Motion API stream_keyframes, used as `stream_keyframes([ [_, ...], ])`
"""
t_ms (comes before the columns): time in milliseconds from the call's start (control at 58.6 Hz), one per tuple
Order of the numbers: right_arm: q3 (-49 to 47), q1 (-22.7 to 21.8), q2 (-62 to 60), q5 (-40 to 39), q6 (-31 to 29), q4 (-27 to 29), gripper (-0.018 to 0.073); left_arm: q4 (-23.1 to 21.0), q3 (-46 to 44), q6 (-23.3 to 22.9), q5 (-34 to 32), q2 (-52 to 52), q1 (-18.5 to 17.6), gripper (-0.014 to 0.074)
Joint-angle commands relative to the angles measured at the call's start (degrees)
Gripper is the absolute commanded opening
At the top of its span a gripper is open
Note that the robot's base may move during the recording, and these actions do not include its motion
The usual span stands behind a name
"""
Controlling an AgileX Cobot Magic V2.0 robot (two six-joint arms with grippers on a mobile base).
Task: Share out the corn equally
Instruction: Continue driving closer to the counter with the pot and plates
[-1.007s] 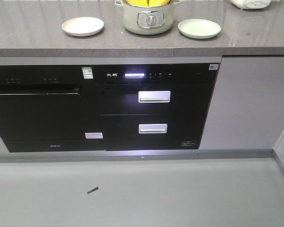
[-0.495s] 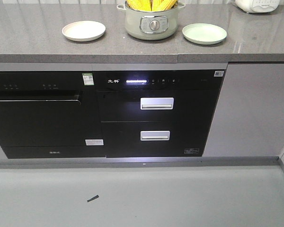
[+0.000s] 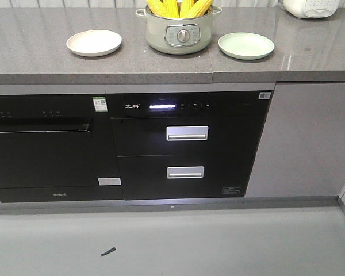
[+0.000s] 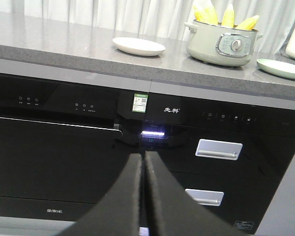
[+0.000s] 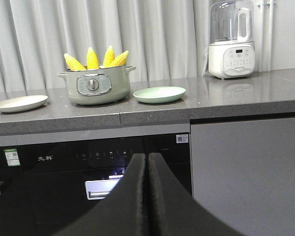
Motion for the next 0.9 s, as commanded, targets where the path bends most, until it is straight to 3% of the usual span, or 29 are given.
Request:
stream_keyframes([
  [0, 1.04, -0.44, -0.29, -4.29, -0.06, -0.70, -0.0005, -0.14, -1.26, -0.37, -4.11, -0.80, 0.00, -0.0006],
  [887, 1.04, -0.44, -0.29, -4.29, -0.06, -0.70, -0.0005, -0.14, -1.26, -0.37, -4.11, -0.80, 0.00, -0.0006],
])
